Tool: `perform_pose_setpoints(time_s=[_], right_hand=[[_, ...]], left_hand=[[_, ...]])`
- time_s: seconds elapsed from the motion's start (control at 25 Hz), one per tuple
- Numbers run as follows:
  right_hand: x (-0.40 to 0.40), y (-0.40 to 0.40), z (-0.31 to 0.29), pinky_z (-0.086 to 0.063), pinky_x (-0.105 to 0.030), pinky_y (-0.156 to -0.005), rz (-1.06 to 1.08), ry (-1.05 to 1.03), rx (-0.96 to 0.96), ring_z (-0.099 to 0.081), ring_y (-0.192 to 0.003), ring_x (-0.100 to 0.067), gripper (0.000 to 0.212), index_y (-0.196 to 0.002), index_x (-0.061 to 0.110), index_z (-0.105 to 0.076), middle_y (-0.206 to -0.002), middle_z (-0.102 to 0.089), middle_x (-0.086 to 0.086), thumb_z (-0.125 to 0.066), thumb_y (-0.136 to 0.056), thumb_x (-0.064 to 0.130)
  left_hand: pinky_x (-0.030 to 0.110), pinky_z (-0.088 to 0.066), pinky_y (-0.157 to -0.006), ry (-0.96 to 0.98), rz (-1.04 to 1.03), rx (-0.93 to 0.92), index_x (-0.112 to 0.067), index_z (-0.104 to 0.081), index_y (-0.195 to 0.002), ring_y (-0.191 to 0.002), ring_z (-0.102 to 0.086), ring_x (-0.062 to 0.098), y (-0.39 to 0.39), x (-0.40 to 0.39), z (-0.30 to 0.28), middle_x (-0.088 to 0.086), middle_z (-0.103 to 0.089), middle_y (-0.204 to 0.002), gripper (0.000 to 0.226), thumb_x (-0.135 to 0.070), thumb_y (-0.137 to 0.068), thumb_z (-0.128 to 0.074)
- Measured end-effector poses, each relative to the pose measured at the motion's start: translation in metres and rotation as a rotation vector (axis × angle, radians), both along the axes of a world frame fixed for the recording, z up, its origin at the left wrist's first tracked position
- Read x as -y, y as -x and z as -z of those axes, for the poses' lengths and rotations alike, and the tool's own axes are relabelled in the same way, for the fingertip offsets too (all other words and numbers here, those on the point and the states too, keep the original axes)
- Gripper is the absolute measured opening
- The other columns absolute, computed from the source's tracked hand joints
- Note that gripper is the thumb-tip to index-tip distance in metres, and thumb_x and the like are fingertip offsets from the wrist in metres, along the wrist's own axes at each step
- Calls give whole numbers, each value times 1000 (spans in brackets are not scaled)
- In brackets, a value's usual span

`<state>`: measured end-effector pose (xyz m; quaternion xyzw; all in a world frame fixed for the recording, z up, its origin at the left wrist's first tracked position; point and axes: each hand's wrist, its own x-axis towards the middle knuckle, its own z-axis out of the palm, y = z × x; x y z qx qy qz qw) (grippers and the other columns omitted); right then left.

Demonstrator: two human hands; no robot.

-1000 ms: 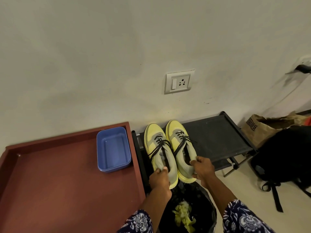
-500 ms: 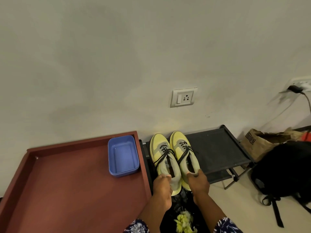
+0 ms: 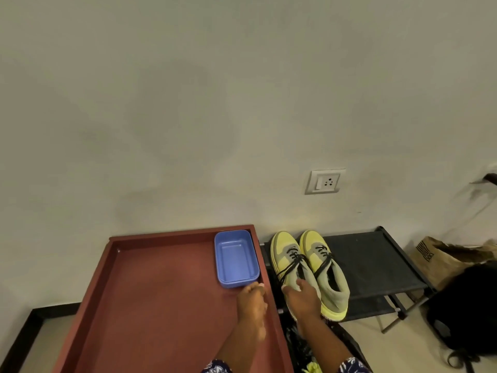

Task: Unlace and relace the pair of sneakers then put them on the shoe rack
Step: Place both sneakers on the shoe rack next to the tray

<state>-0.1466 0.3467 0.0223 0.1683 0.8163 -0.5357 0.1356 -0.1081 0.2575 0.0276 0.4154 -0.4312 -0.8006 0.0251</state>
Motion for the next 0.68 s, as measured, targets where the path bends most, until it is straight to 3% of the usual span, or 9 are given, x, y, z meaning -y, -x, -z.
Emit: perform_pose_setpoints(time_s=[0.12,0.2,0.28,0.4,0.52,0.6,0.64,0.68], right_hand=[[29,-15,-2,-45,-33,-94,-22,44,33,-54,-114,-28,48,-130,5,-49,-123,-58,-11,-59,-85,17],[44,-24,-3,-47,-34,-90,-51,52,30,-60,-103,-28,33,-111,7,-61,-103,-64,-8,-61,-81,19],[56,-30,-3,-51,-40,-88,-65,81,52,-63,-92,-30,27,-98,5,-64,-95,-67,-10,-62,-76,22],[66,-33,-4,-48,-41,-90,-32,89,76,-61,-97,-30,32,-108,-2,-60,-99,-64,-15,-63,-82,14],[70,-36,0,-48,-42,-87,13,125,112,-60,-104,-37,33,-110,-10,-55,-112,-63,-22,-62,-84,10],[75,-35,2,-48,-36,-68,5,166,129,-60,-76,-31,13,-93,5,-62,-91,-65,-19,-63,-82,12],[79,-31,7,-43,-31,-58,1,180,148,-52,-62,-24,7,-78,16,-58,-75,-59,-12,-64,-80,14],[81,-26,14,-36,-28,-53,-4,194,164,-43,-55,-19,19,-66,21,-51,-65,-52,-5,-64,-78,14]], left_hand=[[25,-25,-51,36,-37,16,-15,-51,-71,-51,-29,12,-12,21,2,0,-34,-57,23,-3,-90,-49],[24,-25,-51,51,-59,25,-14,-52,-71,-50,-29,13,-18,34,4,1,-33,-55,22,-3,-90,-49],[24,-27,-51,72,-70,48,-13,-55,-75,-51,-31,14,-23,47,7,1,-36,-57,18,-4,-89,-50],[26,-28,-51,155,-68,108,-12,-58,-79,-54,-33,15,-30,66,15,2,-41,-60,11,-8,-87,-53],[26,-29,-53,169,-72,140,-12,-55,-71,-55,-33,16,-35,79,25,4,-43,-61,18,-7,-88,-52],[26,-29,-53,150,-67,140,-12,-54,-70,-55,-33,16,-33,83,28,3,-42,-61,19,-6,-89,-51],[25,-29,-52,139,-64,135,-12,-53,-72,-55,-33,15,-30,85,29,2,-42,-61,19,-6,-89,-49],[25,-28,-52,130,-58,128,-12,-53,-72,-55,-33,15,-27,87,32,2,-41,-62,19,-5,-89,-48]])
